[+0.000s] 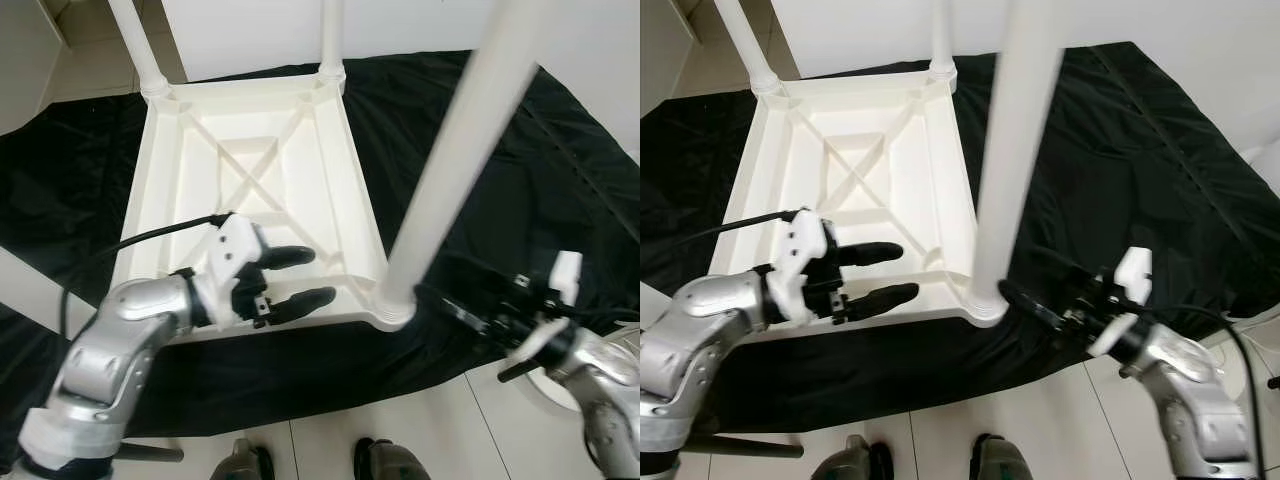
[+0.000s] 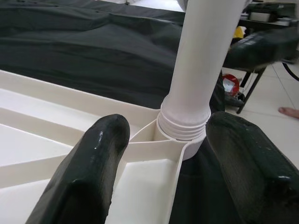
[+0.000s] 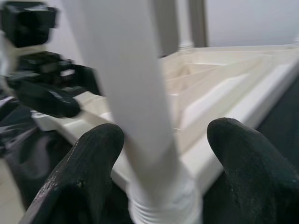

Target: Building children table

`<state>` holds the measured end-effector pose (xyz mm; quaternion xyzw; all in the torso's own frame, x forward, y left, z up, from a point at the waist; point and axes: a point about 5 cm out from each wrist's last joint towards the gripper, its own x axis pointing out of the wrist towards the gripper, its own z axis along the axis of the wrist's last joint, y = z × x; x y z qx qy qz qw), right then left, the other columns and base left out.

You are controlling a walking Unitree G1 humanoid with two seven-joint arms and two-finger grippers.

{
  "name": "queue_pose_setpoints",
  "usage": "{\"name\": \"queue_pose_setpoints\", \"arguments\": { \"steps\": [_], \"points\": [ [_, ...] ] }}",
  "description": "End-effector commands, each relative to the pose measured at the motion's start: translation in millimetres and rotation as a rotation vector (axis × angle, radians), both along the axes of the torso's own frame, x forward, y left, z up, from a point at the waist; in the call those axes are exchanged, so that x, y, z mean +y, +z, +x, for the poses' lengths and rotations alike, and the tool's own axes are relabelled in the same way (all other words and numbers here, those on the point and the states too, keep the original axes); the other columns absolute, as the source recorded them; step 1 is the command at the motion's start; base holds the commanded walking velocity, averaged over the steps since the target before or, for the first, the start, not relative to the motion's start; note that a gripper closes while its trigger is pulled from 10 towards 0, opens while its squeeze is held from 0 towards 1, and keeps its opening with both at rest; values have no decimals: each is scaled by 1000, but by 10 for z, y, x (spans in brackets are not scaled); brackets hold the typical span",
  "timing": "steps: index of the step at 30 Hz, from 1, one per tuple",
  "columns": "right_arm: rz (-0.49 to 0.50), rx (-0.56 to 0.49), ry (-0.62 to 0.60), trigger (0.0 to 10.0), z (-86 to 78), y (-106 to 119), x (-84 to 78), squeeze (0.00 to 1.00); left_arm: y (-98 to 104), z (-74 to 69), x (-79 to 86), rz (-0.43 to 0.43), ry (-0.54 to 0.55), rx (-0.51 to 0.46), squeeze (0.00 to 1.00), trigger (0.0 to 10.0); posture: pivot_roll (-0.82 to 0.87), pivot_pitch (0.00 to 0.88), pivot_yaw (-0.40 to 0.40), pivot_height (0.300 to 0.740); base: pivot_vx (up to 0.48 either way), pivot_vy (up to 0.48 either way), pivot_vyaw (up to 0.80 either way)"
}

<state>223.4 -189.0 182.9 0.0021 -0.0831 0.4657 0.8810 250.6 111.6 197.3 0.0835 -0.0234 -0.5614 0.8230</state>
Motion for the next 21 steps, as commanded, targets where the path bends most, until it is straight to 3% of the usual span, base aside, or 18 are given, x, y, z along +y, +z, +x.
{"name": "queue_pose_setpoints", "arguments": {
  "steps": [1,2,7,11,15,21],
  "points": [
    [-2,2,28,10000,-26,11,25,0,-33,12,21,14,34,11,0,10000,-90,149,36,740,0,0,0],
    [-5,31,89,10000,-120,8,-5,0,-36,-31,31,8,34,17,0,10000,-82,169,22,740,0,0,0],
    [-13,46,121,10000,-152,4,-7,0,-38,-50,55,9,36,22,0,10000,-82,176,20,740,0,0,0],
    [-28,49,147,10000,-83,-21,56,0,-44,-37,79,11,58,22,0,10000,-76,187,13,740,0,0,0],
    [-57,16,99,10000,68,-44,90,0,-61,-13,95,11,105,20,0,10000,-73,192,-4,740,0,0,0],
    [-71,-5,58,10000,167,-69,169,0,-66,-2,92,5,122,18,0,10000,-86,186,-7,740,0,0,0]
  ]
}}
